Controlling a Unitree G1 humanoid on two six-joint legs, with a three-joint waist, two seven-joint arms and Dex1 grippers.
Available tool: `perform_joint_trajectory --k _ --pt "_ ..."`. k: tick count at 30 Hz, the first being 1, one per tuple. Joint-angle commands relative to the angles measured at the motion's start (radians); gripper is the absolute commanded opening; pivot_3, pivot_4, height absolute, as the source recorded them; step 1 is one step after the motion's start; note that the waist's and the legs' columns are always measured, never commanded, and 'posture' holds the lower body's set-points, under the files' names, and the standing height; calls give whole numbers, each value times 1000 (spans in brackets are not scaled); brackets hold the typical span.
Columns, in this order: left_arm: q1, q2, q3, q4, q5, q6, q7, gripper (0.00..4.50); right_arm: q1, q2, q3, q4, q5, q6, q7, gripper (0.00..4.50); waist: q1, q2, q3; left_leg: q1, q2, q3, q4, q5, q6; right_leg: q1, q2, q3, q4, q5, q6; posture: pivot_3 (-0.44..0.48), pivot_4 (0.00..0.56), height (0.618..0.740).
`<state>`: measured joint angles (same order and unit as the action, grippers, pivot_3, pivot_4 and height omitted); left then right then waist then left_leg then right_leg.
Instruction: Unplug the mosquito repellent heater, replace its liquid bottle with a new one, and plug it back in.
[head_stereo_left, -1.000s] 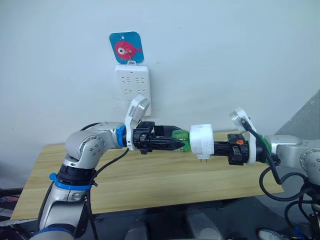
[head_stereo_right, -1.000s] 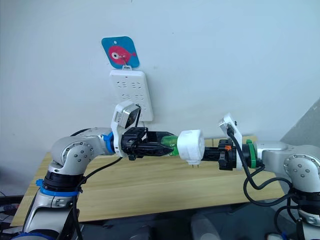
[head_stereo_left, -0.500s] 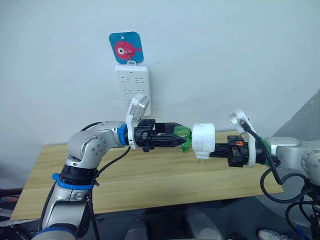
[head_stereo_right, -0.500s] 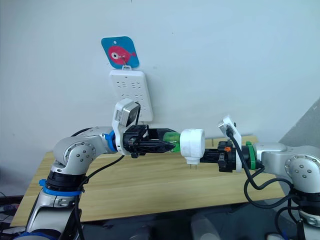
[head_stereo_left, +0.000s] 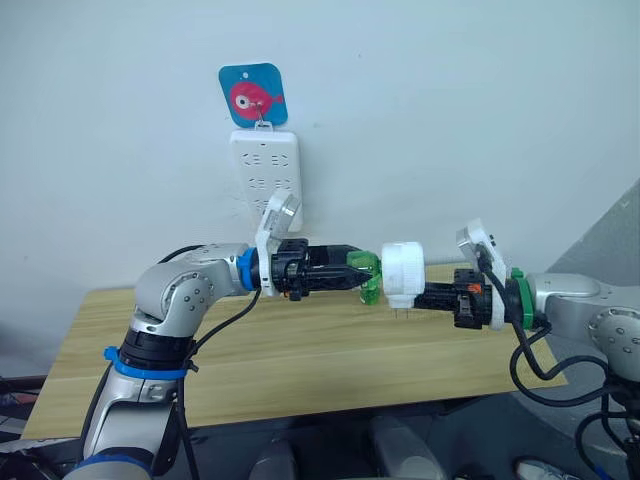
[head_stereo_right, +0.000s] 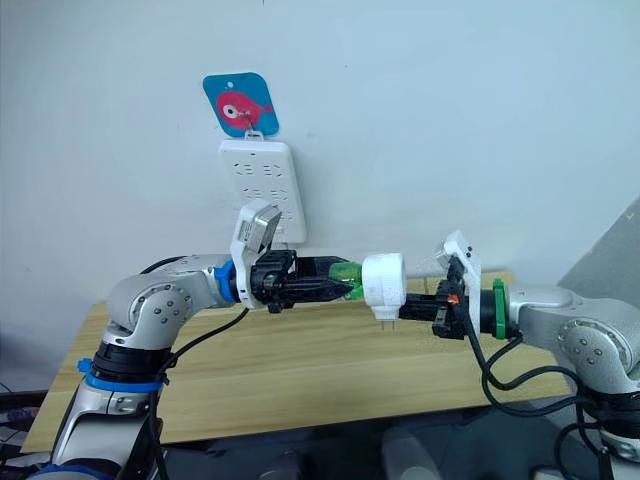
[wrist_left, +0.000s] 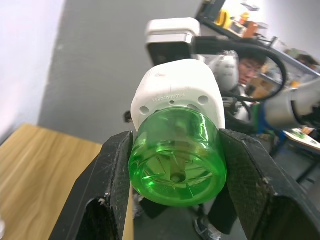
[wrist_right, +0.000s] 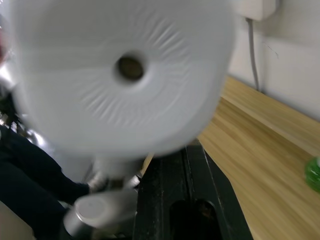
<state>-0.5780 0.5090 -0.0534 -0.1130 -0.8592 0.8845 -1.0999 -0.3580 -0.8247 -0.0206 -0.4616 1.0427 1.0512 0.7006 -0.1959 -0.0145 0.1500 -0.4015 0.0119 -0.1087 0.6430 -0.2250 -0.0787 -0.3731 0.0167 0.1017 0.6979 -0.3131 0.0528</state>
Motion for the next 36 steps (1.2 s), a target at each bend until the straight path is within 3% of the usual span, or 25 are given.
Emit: perform_joint_trajectory --k 1,10,14,20,27,36 --pt "-1 5 25 -20 -6 -8 0 2341 20 -25 -7 13 -73 -67 64 0 0 0 0 0 0 0 0 0 0 0 0 0 0 0 0 -222 72 733" --pt "11 24 27 -25 5 -22 -14 2337 85 -143 -67 124 -181 -142 238 3155 1 0 0 0 0 0 0 0 0 0 0 0 0 0 0 -219 74 733" --pt "13 44 9 -34 26 -48 -51 2337 66 -214 -129 134 -83 -64 339 4500 0 0 0 0 0 0 0 0 0 0 0 0 0 0 0 -220 75 733" --pt "15 72 -16 -53 55 -77 -110 2337 -1 -214 -181 109 101 81 342 4500 -1 0 0 0 0 0 0 0 0 0 0 0 0 0 0 -224 75 733" --pt "25 87 -30 -76 75 -102 -144 2335 -94 -80 -166 97 247 181 109 4500 -1 0 0 0 0 0 0 0 0 0 0 0 0 0 0 -223 70 733" --pt "47 89 -33 -65 99 -138 -169 2335 -125 -40 -151 86 391 249 2 4500 0 0 0 0 0 0 0 0 0 0 0 0 0 0 0 -217 66 733"
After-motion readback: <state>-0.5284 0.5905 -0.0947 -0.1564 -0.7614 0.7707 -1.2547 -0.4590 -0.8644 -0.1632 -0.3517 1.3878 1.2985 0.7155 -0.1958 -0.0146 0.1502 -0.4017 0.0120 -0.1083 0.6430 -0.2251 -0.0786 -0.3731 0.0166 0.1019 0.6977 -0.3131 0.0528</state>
